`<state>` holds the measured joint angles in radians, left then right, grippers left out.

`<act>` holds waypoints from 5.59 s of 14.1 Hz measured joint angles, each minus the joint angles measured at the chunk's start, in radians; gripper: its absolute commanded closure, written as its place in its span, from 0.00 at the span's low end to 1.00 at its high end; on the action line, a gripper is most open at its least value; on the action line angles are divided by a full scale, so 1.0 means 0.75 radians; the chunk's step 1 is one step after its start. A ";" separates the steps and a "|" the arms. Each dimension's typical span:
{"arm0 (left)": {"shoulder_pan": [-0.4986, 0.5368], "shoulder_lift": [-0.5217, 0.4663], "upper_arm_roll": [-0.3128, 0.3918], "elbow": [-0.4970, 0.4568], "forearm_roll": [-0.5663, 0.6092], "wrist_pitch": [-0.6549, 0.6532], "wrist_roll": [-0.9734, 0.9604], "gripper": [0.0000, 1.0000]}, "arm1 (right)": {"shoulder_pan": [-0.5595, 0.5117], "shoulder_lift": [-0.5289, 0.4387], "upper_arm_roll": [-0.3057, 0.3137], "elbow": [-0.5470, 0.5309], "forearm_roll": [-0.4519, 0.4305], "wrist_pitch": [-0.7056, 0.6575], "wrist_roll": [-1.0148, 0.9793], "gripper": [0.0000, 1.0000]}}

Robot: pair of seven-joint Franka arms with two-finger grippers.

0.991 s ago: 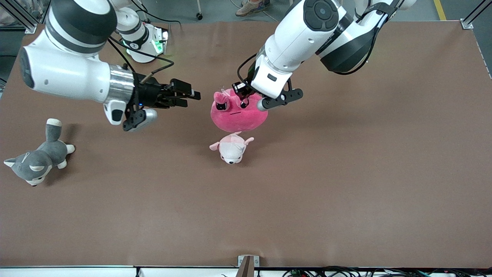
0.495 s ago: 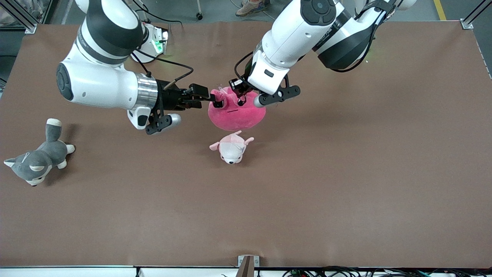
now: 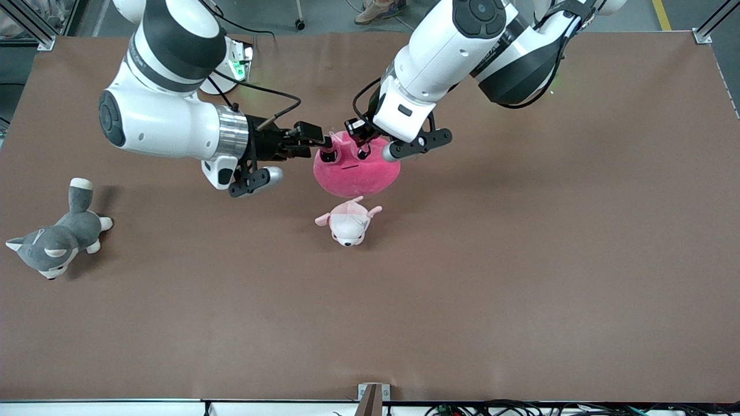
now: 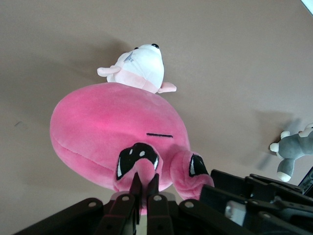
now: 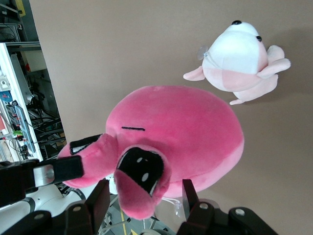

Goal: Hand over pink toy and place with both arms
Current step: 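Grasp the pink toy's ear with the right gripper beside the left gripper, then open the left gripper and carry the pink toy away with the right gripper, then lower the pink toy near the grey cat while the left gripper withdraws, then open the right gripper to release the pink toy on the table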

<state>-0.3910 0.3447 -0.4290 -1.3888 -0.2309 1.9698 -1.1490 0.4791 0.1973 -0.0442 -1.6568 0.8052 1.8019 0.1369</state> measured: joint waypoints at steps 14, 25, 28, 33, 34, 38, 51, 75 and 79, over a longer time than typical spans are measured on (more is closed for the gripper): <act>0.000 0.001 0.001 0.000 0.000 0.000 0.000 0.98 | 0.024 0.045 0.000 0.000 0.000 0.042 0.007 0.96; 0.012 0.000 0.012 0.016 0.066 -0.002 0.000 0.00 | 0.001 -0.040 -0.040 0.047 -0.070 -0.144 0.010 0.98; 0.086 -0.011 0.023 0.031 0.129 -0.081 0.044 0.00 | -0.115 -0.091 -0.074 0.096 -0.206 -0.279 -0.010 0.98; 0.312 -0.025 0.031 0.032 0.139 -0.268 0.378 0.00 | -0.505 -0.060 -0.102 0.114 -0.290 -0.327 -0.376 0.98; 0.343 -0.024 0.035 0.027 0.168 -0.283 0.401 0.00 | -0.562 -0.037 -0.103 0.115 -0.290 -0.327 -0.434 0.98; 0.405 -0.010 0.043 0.018 0.403 -0.293 0.443 0.00 | -0.678 0.129 -0.103 0.159 -0.292 -0.307 -0.626 0.98; 0.734 -0.176 0.043 0.033 0.564 -0.536 1.095 0.00 | -0.815 0.447 -0.093 0.223 -0.252 -0.360 -0.972 0.98; 0.535 -0.521 0.389 -0.290 0.283 -0.580 1.324 0.00 | -0.830 0.546 -0.084 0.450 -0.272 -0.502 -0.809 0.00; 0.519 -0.517 0.388 -0.287 0.283 -0.577 1.324 0.00 | -0.819 0.468 -0.080 0.601 -0.496 -0.554 -0.632 0.00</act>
<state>-0.0022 -0.0433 -0.1383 -1.6041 -0.0183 1.5372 -0.1557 -0.1349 0.5481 -0.1042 -1.2063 0.4331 1.3866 -0.3374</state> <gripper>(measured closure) 0.000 0.000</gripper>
